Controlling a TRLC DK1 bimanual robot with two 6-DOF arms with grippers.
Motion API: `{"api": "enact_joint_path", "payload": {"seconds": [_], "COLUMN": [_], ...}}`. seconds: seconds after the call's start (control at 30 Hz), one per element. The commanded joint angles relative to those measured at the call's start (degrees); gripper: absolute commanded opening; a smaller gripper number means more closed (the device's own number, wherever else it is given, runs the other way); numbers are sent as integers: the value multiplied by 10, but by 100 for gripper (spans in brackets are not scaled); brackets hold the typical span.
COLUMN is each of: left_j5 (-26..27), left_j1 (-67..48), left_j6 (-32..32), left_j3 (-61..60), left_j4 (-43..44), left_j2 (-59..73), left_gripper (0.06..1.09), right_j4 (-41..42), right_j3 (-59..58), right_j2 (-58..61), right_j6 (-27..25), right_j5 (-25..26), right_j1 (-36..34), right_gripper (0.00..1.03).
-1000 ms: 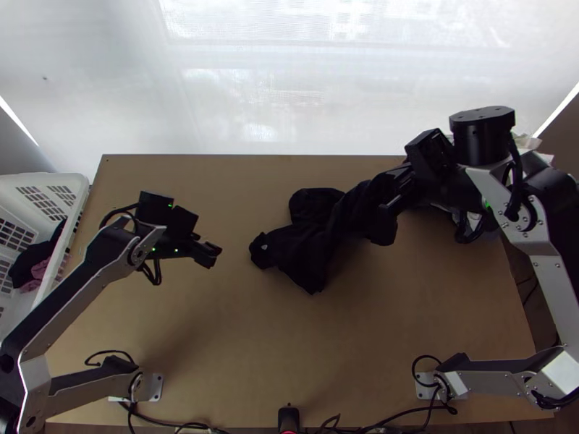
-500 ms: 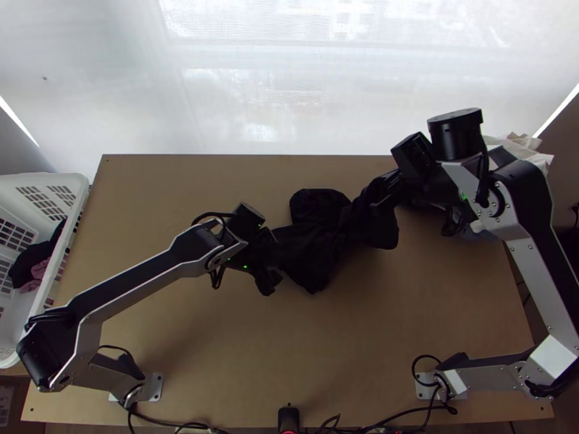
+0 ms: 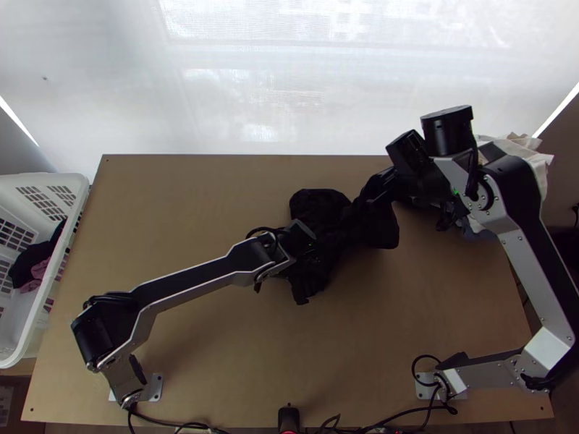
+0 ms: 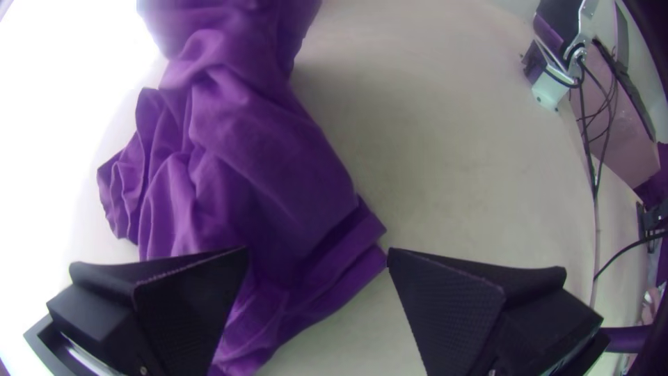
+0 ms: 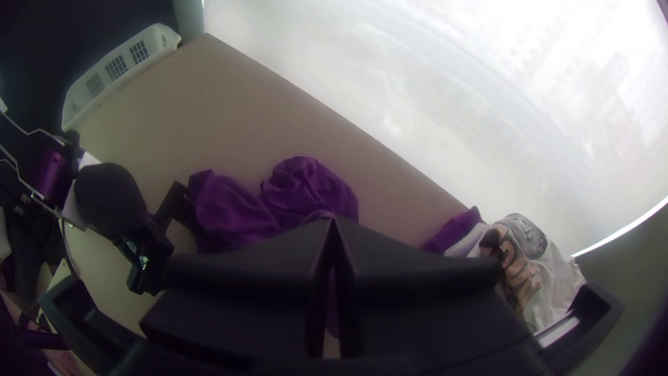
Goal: Fold the t-shirt
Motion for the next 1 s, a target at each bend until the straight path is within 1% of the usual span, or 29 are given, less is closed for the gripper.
{"api": "enact_joint_path", "payload": {"seconds": [0.0,0.27,0.33,0.43,0.53,0.63,0.73,0.77,0.83,0.9,0.97], "left_j5": [-12,-12,-12,-12,-13,-13,-12,-12,-12,-11,-8], "left_j1": [-29,-56,-57,-57,-53,-53,-51,-51,-50,-50,-50], "left_j6": [12,4,3,2,-1,-3,-1,-1,0,4,5], "left_j3": [40,54,55,55,59,65,75,79,88,91,92], "left_j4": [-1,-40,-43,-48,-48,-48,-48,-49,-58,-62,-62], "left_j2": [50,75,79,87,96,103,110,112,115,116,116], "left_gripper": [102,102,98,97,90,78,60,56,52,40,21], "right_j4": [2,8,10,12,14,22,24,24,27,30,32], "right_j3": [-4,-10,-13,-19,-30,-43,-51,-53,-60,-67,-70], "right_j2": [1,-3,-6,-10,-16,-24,-29,-30,-33,-37,-37], "right_j6": [1,1,1,2,3,3,4,5,5,5,5], "right_j5": [0,0,1,0,0,1,1,1,1,1,1], "right_j1": [-3,-14,-15,-16,-15,-16,-16,-16,-16,-17,-18], "right_gripper": [3,3,3,3,3,3,3,3,3,3,3]}}
